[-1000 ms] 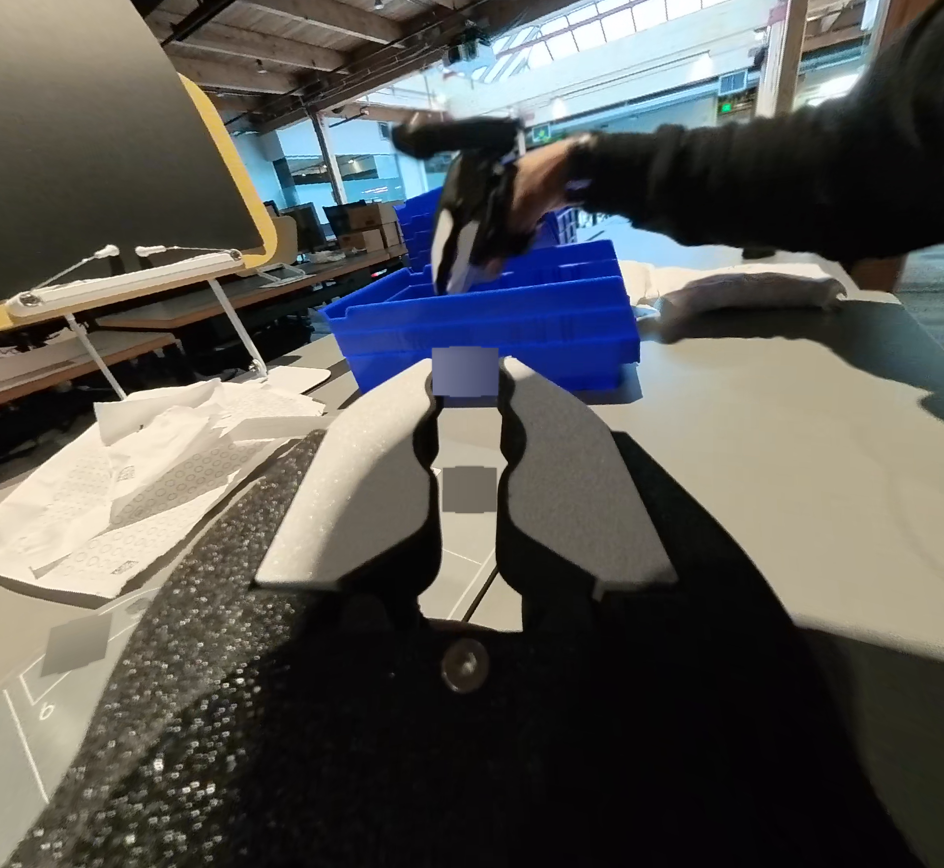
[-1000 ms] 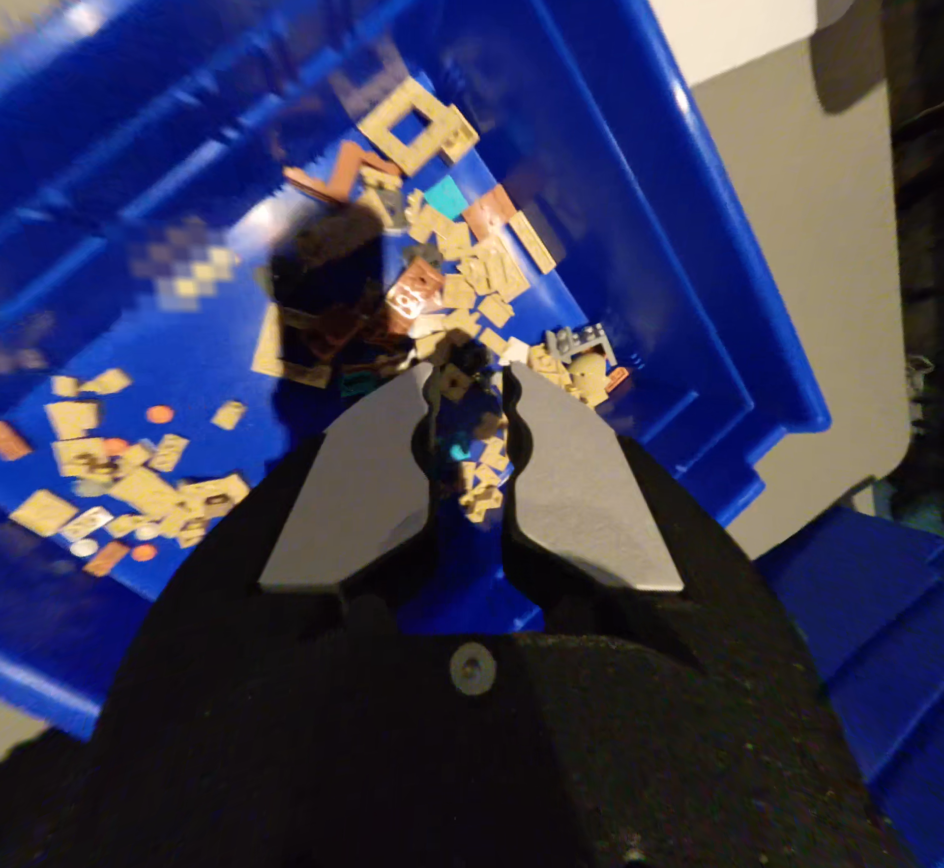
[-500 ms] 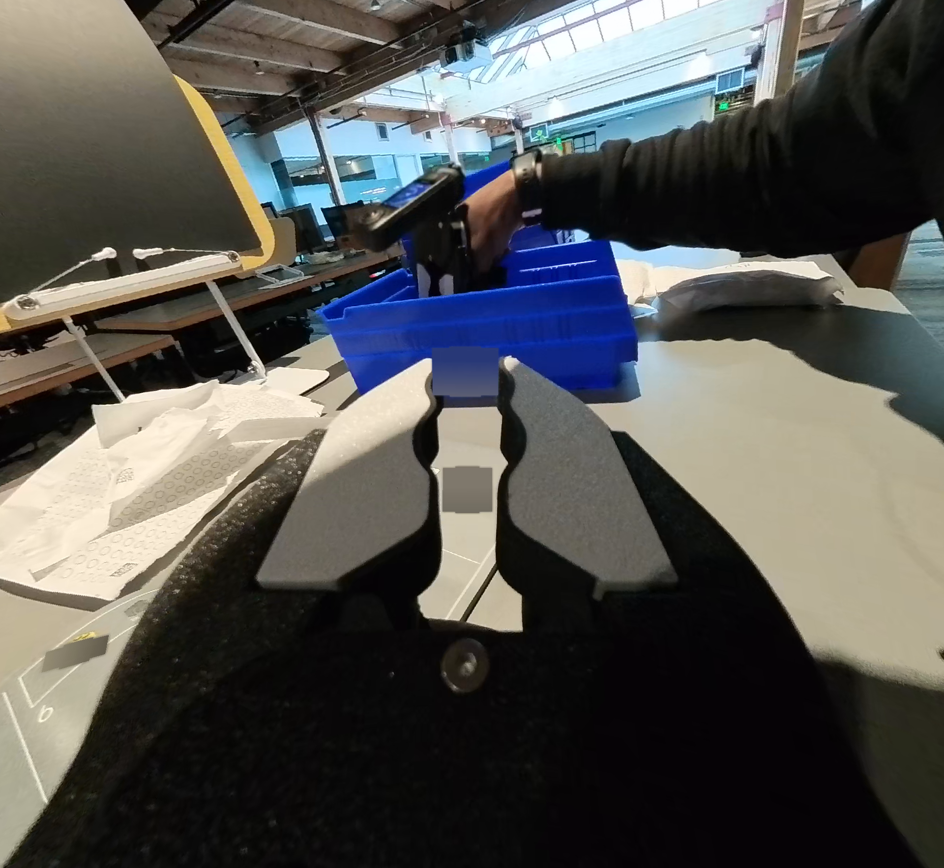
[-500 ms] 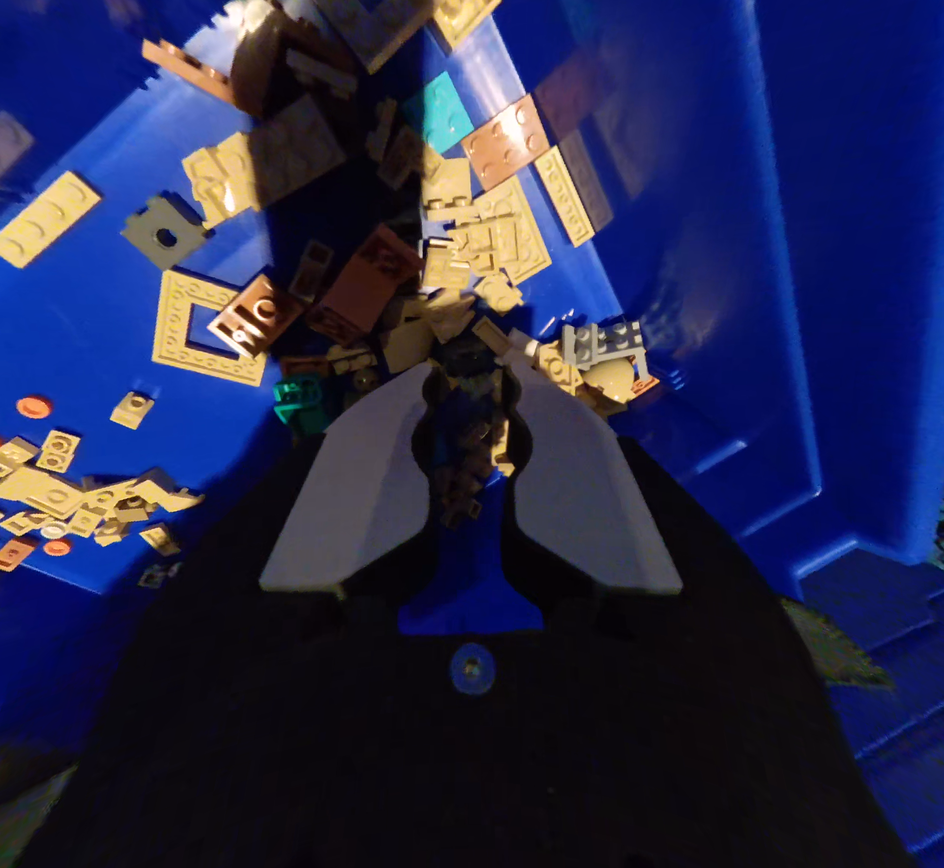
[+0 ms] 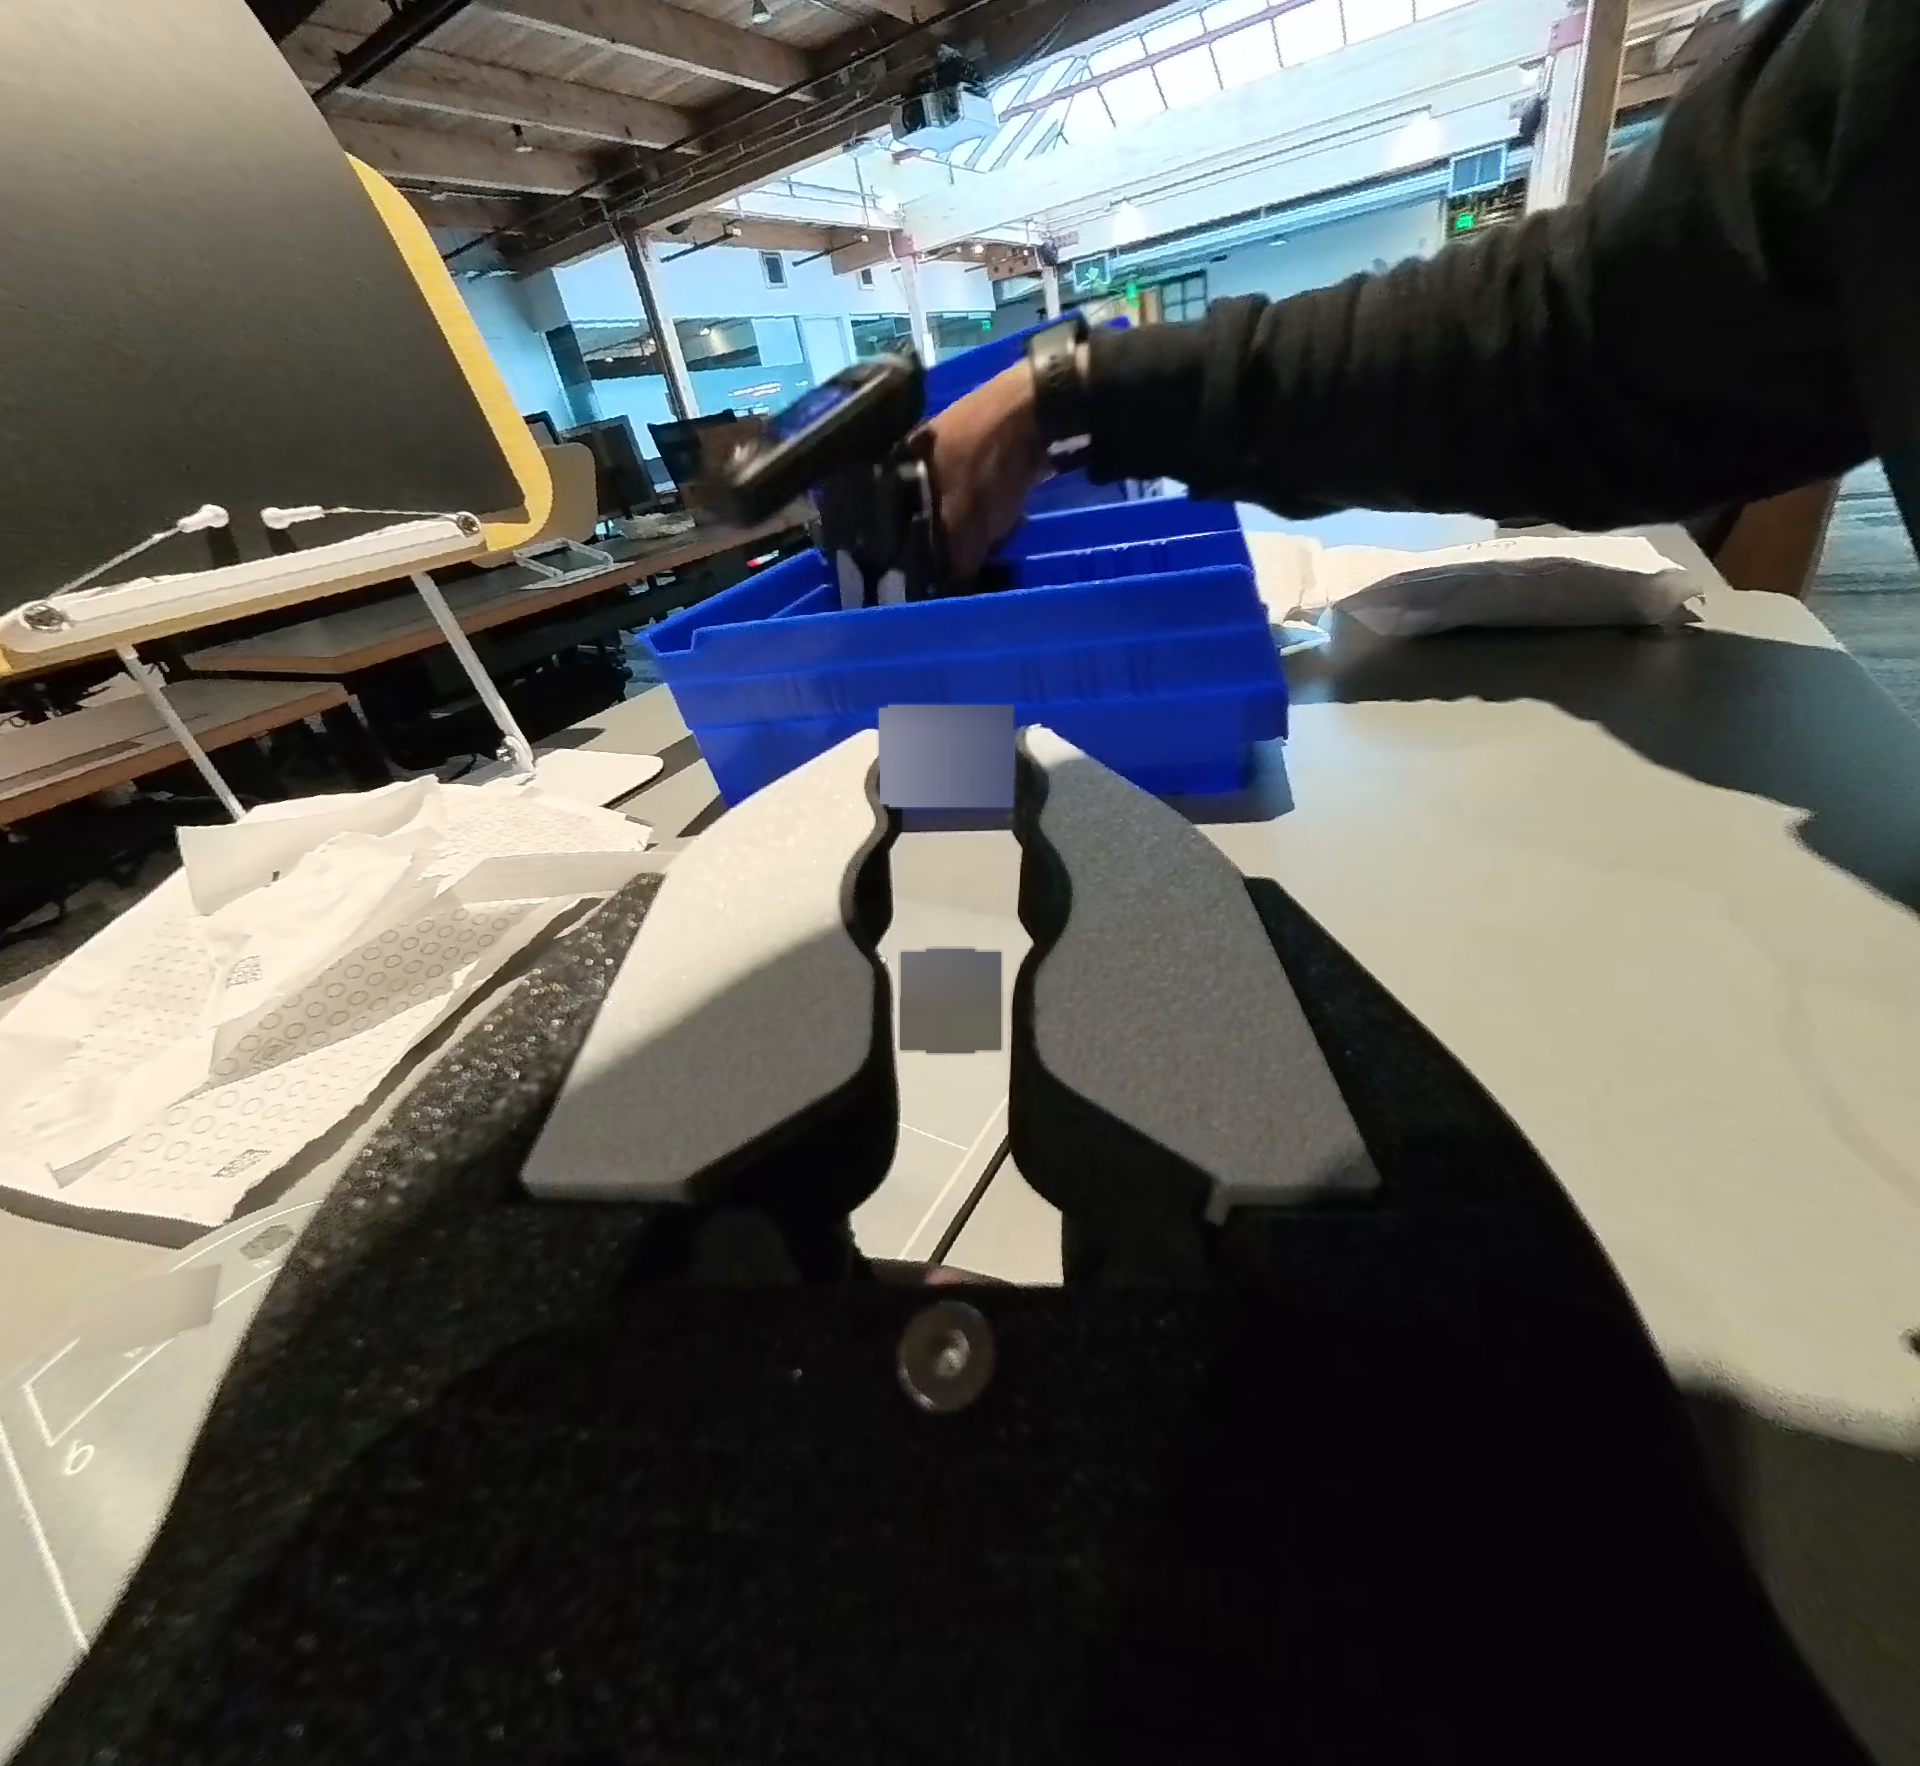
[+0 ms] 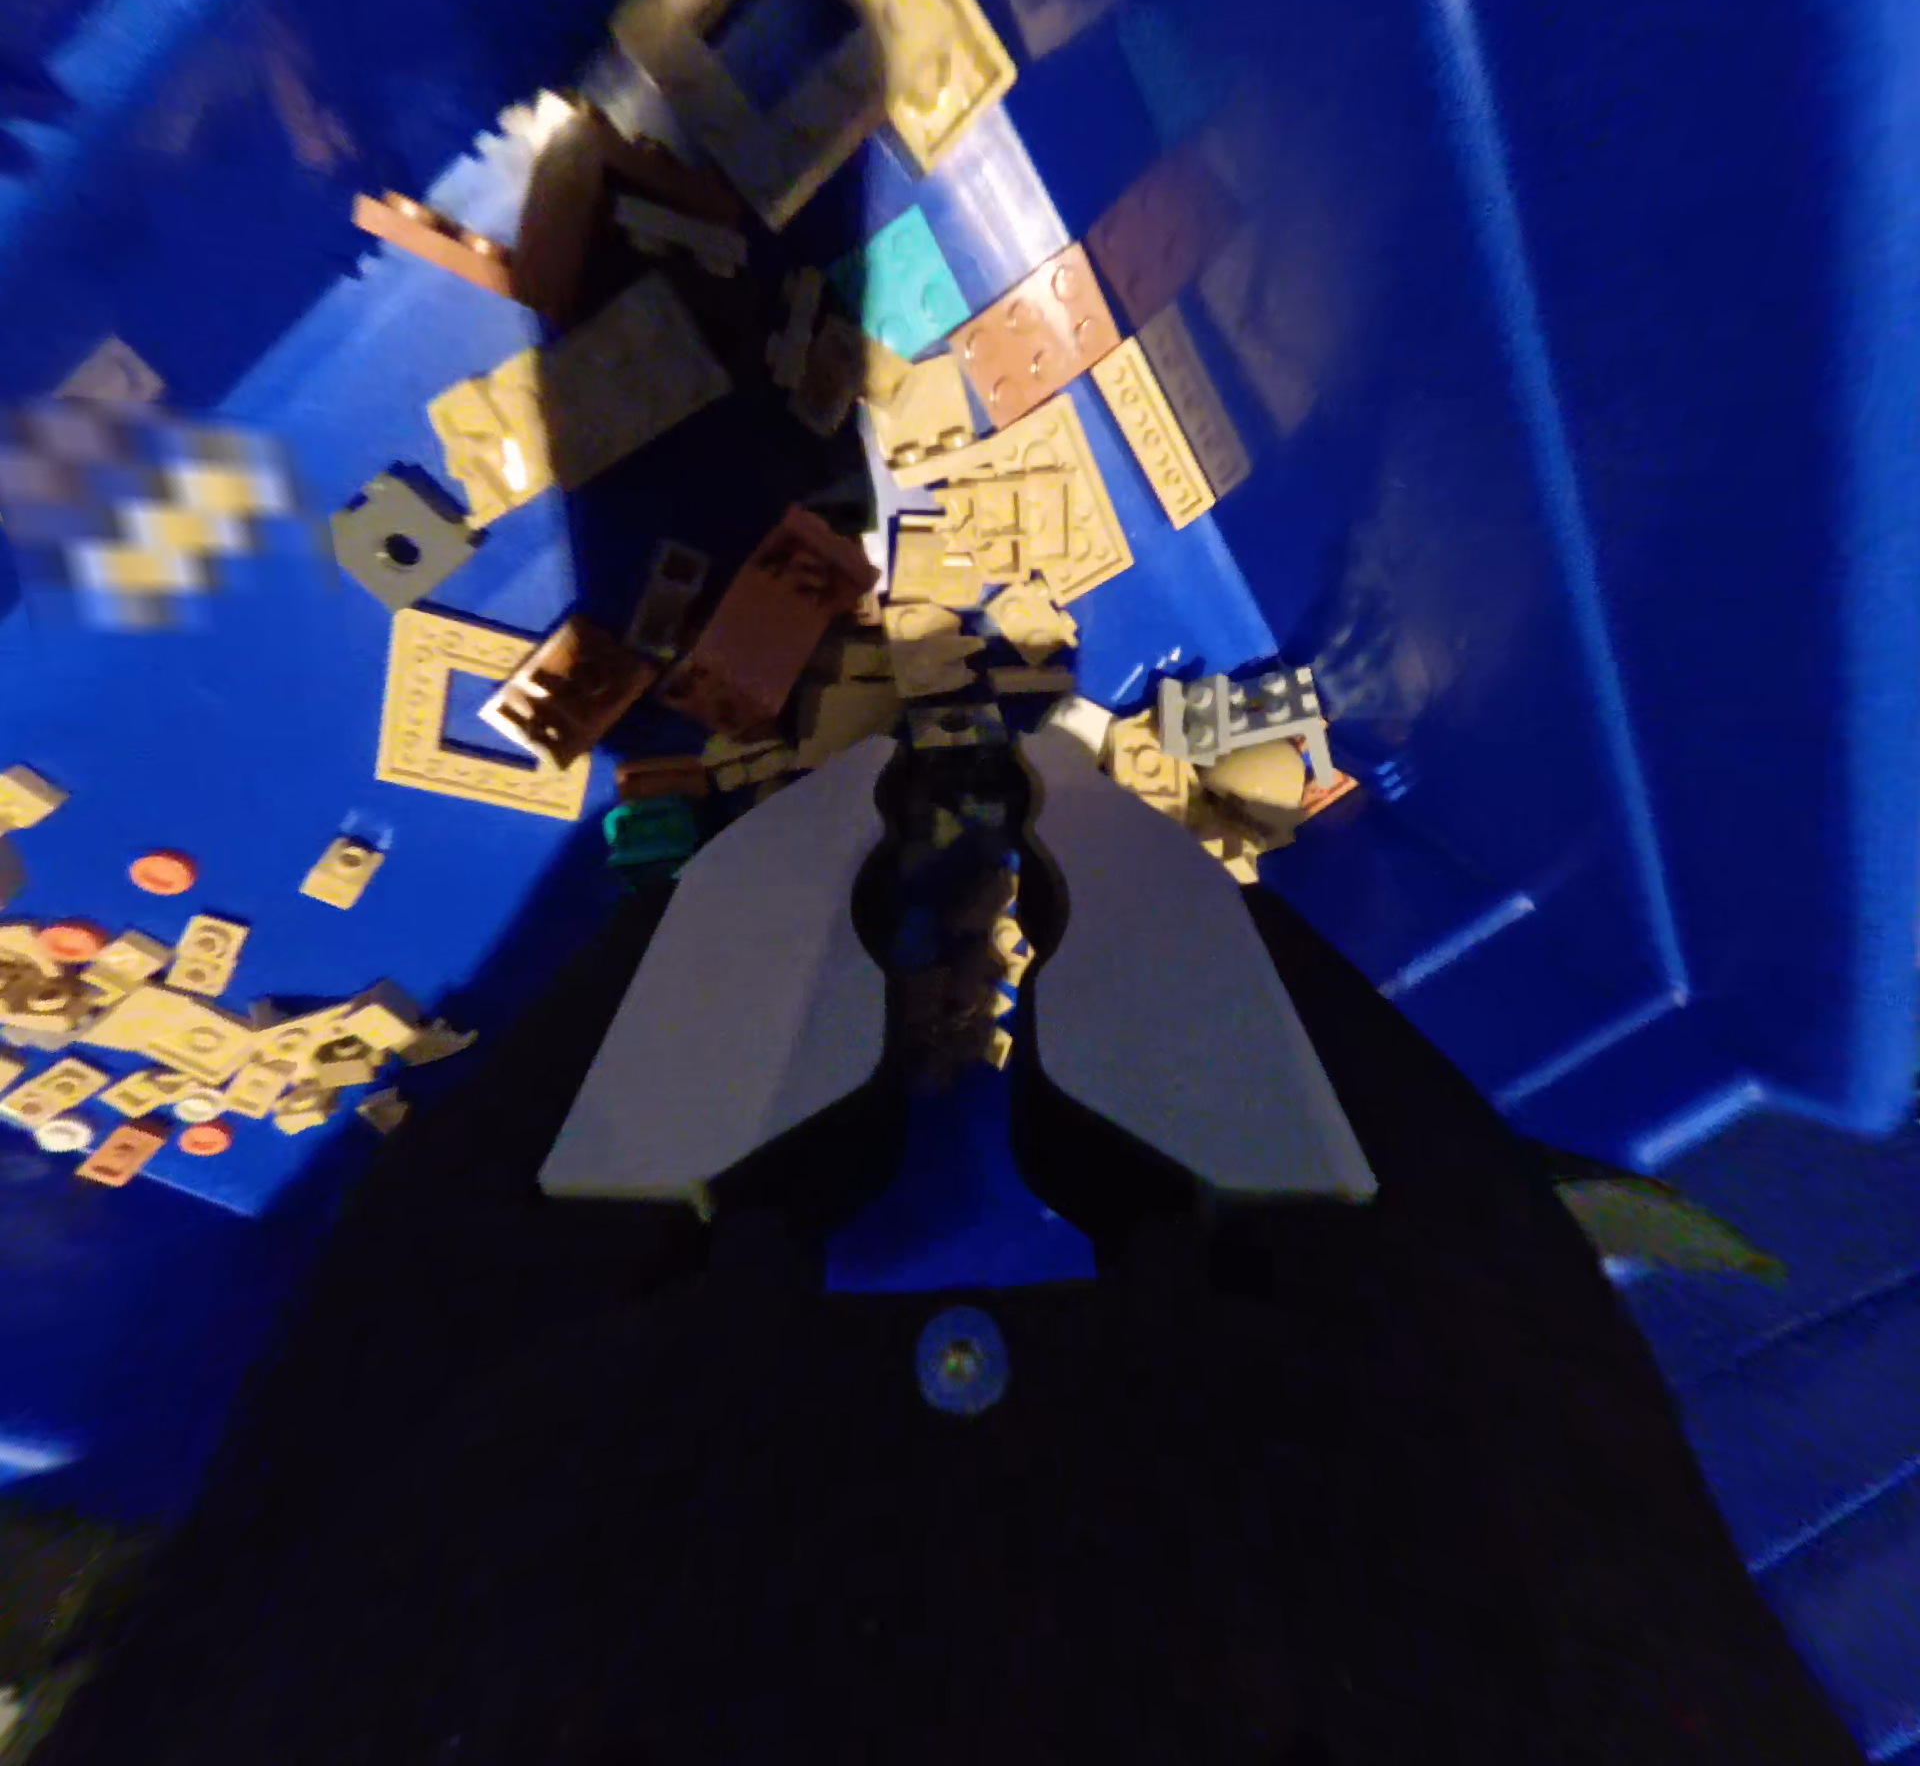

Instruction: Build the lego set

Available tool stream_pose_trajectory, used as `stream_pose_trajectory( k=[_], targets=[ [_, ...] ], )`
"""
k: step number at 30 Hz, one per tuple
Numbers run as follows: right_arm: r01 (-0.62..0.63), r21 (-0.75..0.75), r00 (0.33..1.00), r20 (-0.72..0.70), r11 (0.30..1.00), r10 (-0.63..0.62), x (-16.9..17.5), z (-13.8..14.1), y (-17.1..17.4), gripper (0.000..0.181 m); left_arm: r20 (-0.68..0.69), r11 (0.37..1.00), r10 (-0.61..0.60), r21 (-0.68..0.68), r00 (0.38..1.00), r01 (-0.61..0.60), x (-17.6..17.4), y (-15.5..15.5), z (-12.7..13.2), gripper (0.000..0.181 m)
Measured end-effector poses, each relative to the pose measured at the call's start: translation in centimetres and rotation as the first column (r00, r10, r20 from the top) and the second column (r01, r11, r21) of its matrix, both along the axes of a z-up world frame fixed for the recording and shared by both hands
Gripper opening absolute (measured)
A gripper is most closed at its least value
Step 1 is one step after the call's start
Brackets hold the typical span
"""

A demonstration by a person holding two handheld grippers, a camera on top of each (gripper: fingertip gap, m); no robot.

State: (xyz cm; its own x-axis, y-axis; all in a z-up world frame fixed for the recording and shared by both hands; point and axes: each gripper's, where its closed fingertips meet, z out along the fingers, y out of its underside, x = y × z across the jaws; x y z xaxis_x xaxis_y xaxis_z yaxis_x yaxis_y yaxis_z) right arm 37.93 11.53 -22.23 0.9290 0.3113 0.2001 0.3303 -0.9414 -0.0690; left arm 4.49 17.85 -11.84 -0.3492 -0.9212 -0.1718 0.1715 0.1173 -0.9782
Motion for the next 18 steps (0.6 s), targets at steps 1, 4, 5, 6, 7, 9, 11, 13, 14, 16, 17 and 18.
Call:
stream_pose_trajectory(
  k=[1,4,5,6,7,9,11,13,14,16,17,18],
  targets=[
    [0.003,0.034,1.0,0.004,0.999,-0.003,-0.3,0.8,0.0,0.017,0.0,1.0,0.0,0.001,1.0,0.0,0.0,0.0,0.0,0.019],
    [0.011,0.144,1.0,0.005,0.989,-0.011,-2.0,3.6,-0.7,0.017,0.001,1.0,-0.001,0.005,1.0,0.001,-0.1,-0.2,0.1,0.019],
    [0.01,0.19,1.0,-0.004,0.982,-0.01,-3.1,4.8,-0.9,0.017,0.001,1.0,-0.003,0.006,1.0,0.003,-0.1,-0.2,0.1,0.019],
    [0.008,0.238,1.0,-0.021,0.971,-0.003,-4.5,6.0,-1.2,0.017,0.0,1.0,-0.005,0.007,1.0,0.005,-0.1,-0.4,0.1,0.019],
    [0.005,0.292,0.999,-0.039,0.956,0.007,-6.1,7.4,-1.4,0.017,-0.001,1.0,-0.008,0.01,1.0,0.008,-0.2,-0.5,0.1,0.019],
    [0.002,0.414,0.994,-0.102,0.91,0.044,-10.1,10.3,-1.5,0.016,0.002,1.0,-0.01,0.017,1.0,0.01,-0.2,-0.8,0.2,0.019],
    [0.014,0.536,0.979,-0.179,0.844,0.098,-14.7,12.9,-1.3,0.016,0.01,0.999,-0.01,0.032,1.0,0.009,-0.3,-1.2,0.4,0.019],
    [0.032,0.62,0.951,-0.259,0.784,0.166,-19.5,14.5,-1.0,0.016,0.027,0.998,-0.002,0.066,1.0,0.0,-0.4,-1.6,0.5,0.02],
    [0.036,0.646,0.938,-0.286,0.762,0.197,-21.6,14.8,-0.8,0.016,0.04,0.996,0.006,0.093,0.999,-0.009,-0.5,-1.8,0.6,0.021],
    [0.068,0.684,0.902,-0.353,0.726,0.248,-25.5,15.0,-0.1,0.017,0.074,0.988,0.02,0.15,0.997,-0.031,-0.6,-2.3,0.9,0.023],
    [0.091,0.694,0.879,-0.393,0.715,0.27,-27.3,14.8,0.2,0.017,0.093,0.984,0.021,0.173,0.995,-0.037,-0.7,-2.7,1.1,0.025],
    [0.111,0.699,0.858,-0.426,0.706,0.287,-28.9,14.5,0.6,0.017,0.114,0.981,0.017,0.191,0.993,-0.039,-0.9,-3.1,1.4,0.028]
  ],
)
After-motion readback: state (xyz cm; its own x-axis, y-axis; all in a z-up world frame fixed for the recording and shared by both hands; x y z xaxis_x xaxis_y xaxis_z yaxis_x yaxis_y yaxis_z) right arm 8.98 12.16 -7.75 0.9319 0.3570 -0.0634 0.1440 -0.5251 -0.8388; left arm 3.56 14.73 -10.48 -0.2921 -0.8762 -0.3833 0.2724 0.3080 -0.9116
